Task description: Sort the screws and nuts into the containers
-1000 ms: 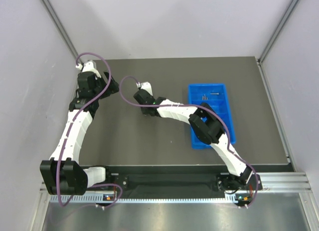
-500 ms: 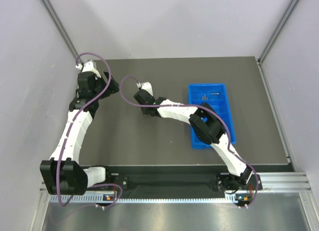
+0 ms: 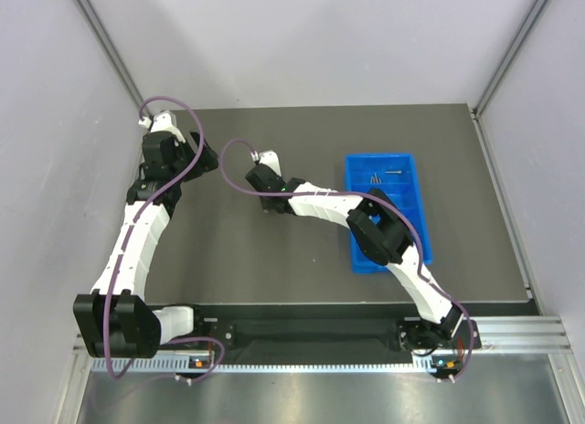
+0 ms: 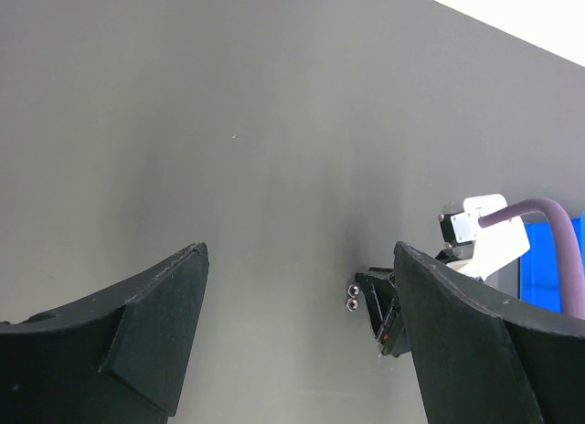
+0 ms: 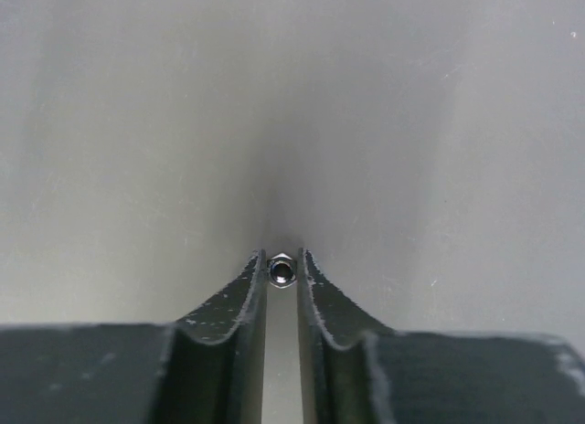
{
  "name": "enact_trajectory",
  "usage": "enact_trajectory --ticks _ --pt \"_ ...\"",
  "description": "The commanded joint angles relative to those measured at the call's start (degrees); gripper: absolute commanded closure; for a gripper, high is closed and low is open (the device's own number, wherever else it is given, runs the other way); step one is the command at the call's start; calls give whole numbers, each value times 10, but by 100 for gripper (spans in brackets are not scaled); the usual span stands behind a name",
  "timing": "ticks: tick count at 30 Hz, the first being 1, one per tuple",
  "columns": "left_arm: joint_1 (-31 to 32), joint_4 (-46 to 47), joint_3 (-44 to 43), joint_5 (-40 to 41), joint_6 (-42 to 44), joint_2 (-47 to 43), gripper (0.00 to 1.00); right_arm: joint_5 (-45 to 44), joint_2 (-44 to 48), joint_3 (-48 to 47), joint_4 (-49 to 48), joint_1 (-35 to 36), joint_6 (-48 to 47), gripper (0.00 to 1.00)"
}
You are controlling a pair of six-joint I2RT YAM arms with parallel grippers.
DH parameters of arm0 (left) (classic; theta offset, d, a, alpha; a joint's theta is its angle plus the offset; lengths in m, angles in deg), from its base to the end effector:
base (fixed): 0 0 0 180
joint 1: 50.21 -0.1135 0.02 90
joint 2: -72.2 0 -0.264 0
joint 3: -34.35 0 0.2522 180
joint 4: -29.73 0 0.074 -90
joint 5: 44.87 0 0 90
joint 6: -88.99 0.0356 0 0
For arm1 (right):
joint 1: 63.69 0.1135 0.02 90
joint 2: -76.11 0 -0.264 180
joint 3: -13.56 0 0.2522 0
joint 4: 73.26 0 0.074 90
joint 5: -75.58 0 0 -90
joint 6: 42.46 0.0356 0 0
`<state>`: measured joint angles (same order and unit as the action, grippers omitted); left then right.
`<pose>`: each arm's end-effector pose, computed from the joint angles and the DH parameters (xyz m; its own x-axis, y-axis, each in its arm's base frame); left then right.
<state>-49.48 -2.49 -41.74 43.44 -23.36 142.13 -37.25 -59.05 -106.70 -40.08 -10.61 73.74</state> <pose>0.2786 -0.0046 0.3404 -0.4212 -0.3748 -0.8259 -0.1308 0.9262 -0.3536 0.3248 0.4092 0.1553 -0.6576 -0.1978 -0.7269 -0.3241 0.9453 0.0359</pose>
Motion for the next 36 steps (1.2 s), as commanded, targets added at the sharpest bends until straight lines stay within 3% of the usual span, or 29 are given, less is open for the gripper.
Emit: enact_trajectory --ticks 1,4,11,22,30,36 --pt "-4 27 -2 -2 1 1 13 20 3 16 39 -2 10 89" --pt "-4 27 -2 -2 2 1 13 22 9 16 43 -3 6 95" --pt "-3 27 -3 -1 2 -1 13 16 88 40 47 -8 -26 96" --pt "-4 28 -2 -6 -1 -3 13 12 368 261 44 -42 -45 94" --pt "-4 28 -2 -10 -2 -8 13 -18 588 453 127 -104 4 93" --pt "-4 31 -1 -11 -3 -5 13 -19 709 531 189 -139 38 91"
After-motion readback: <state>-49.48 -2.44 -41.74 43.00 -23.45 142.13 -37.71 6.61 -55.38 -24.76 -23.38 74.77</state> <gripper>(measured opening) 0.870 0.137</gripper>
